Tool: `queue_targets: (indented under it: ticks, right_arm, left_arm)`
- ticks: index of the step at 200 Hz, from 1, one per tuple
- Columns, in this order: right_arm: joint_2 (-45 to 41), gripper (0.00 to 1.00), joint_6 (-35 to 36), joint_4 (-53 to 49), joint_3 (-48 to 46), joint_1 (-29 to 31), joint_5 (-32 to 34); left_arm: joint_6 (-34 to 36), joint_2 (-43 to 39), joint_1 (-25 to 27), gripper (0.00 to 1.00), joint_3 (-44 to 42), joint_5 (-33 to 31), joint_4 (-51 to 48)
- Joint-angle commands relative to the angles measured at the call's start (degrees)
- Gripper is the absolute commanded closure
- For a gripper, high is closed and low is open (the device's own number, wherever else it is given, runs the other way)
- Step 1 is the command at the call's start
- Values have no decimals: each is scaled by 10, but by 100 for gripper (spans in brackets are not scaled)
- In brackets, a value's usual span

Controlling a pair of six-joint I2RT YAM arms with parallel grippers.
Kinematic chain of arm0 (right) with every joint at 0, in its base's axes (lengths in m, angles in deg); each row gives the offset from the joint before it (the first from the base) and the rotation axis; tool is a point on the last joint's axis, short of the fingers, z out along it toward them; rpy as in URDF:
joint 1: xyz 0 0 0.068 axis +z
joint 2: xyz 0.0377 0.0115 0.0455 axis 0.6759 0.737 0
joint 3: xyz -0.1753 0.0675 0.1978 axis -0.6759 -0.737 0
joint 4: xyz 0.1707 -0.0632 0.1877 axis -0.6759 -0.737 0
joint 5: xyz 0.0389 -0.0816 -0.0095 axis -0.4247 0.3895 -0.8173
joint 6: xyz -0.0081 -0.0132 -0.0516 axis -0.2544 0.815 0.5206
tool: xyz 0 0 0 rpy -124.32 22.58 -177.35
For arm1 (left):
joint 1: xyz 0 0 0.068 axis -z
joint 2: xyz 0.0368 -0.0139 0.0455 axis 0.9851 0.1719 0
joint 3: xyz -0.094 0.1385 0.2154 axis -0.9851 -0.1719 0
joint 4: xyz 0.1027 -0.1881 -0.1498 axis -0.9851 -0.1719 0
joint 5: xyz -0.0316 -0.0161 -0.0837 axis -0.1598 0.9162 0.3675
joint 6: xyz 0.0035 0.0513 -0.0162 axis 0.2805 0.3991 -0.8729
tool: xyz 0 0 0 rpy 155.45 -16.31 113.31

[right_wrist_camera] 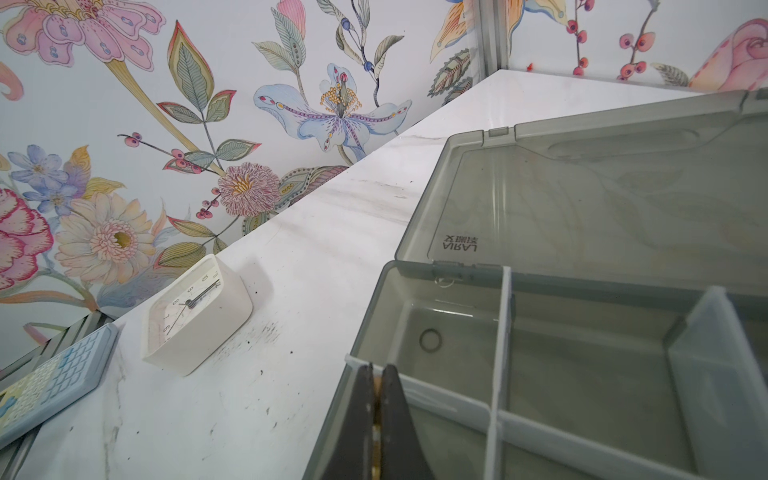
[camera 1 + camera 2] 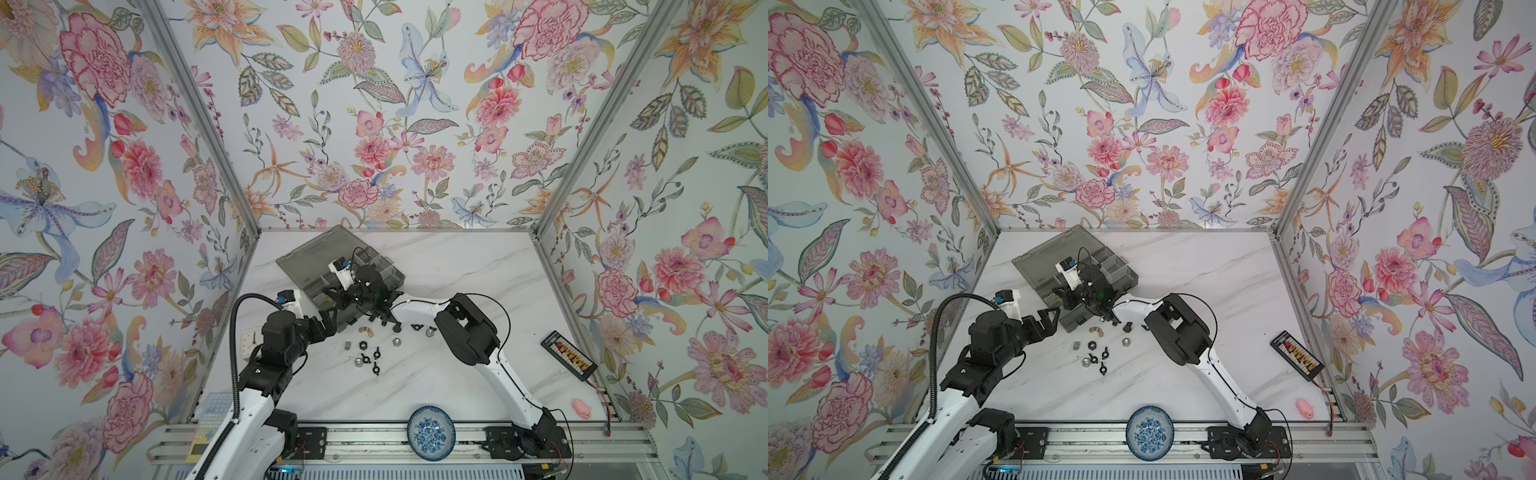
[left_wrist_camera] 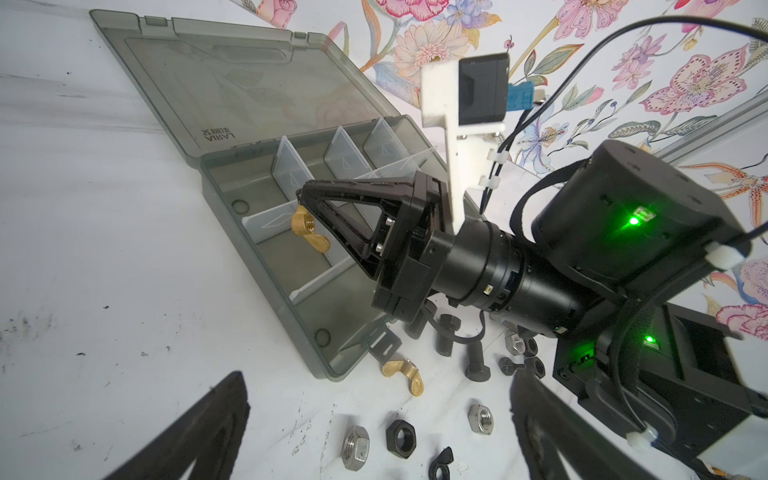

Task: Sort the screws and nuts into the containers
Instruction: 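Lift the brass wing nut and carry it over the organizer box compartment, then open the right gripper to drop the wing nut into the compartment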

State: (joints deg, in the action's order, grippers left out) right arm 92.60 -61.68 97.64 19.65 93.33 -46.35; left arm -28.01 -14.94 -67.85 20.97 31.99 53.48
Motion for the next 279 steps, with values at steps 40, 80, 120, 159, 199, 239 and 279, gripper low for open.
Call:
queue_targets:
  ticks: [40, 80, 120, 159, 199, 239, 279]
  right_arm:
    - [12, 96, 9, -6, -2, 3, 22]
    - [16, 96, 11, -15, 3, 3, 36]
    - [18, 90, 13, -25, 8, 5, 39]
    - [8, 81, 16, -27, 4, 7, 38]
    - [-46, 76, 26, -15, -49, 7, 34]
    - [-153, 68, 54, -13, -153, 7, 31]
    - [-268, 59, 92, -75, -248, 6, 6]
  left_arm:
    - [6, -4, -9, 1, -11, 10, 2]
    - [5, -3, -10, 1, -13, 11, 4]
    - [5, -5, -11, 1, -13, 12, 4]
    - [6, -5, -11, 1, -15, 14, 4]
    - [7, -1, -11, 1, -13, 17, 3]
    - [13, 9, -11, 1, -10, 25, 4]
    - [19, 14, -12, 1, -10, 32, 2]
